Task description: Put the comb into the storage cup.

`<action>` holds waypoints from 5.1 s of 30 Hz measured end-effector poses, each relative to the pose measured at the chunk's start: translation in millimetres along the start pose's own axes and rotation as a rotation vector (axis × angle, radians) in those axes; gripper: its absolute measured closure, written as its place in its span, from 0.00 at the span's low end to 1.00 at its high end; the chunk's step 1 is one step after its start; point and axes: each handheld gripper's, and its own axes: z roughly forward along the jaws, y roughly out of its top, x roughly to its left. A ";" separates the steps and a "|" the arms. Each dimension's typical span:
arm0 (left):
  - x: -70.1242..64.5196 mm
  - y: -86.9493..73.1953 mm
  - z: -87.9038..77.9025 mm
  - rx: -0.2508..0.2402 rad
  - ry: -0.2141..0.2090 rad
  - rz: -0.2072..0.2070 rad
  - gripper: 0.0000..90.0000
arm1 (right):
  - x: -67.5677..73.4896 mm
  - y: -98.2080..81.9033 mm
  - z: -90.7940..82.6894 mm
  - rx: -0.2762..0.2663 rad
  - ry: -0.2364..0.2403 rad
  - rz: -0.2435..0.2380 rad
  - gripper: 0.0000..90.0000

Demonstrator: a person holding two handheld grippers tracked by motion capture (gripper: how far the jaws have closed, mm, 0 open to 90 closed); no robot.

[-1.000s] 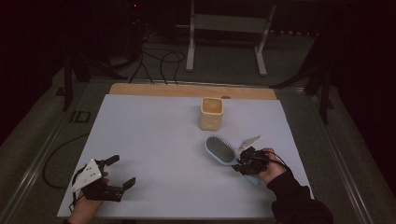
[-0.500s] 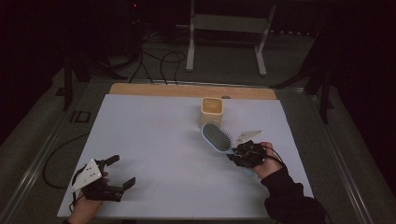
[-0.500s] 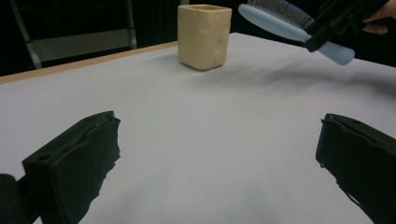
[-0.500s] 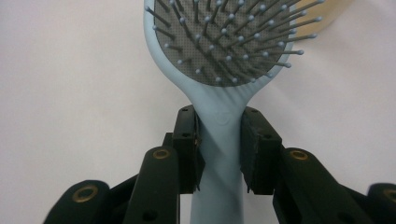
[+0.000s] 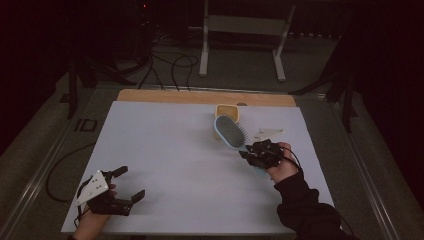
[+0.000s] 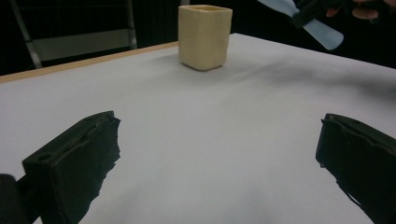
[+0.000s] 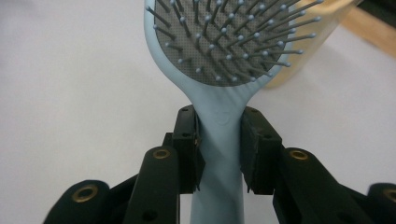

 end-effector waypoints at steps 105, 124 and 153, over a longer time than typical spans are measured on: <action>3.3 -0.7 -1.3 -0.016 -0.012 -0.017 0.00 | -73.0 115.0 95.6 -0.528 -0.120 0.196 0.78; 3.3 -1.1 -0.9 -0.015 -0.010 -0.018 0.00 | -75.7 94.7 106.5 -0.533 -0.094 0.184 0.78; 3.2 -1.1 -0.3 -0.016 -0.013 -0.024 0.00 | -61.8 59.1 103.5 -0.519 -0.081 0.144 0.15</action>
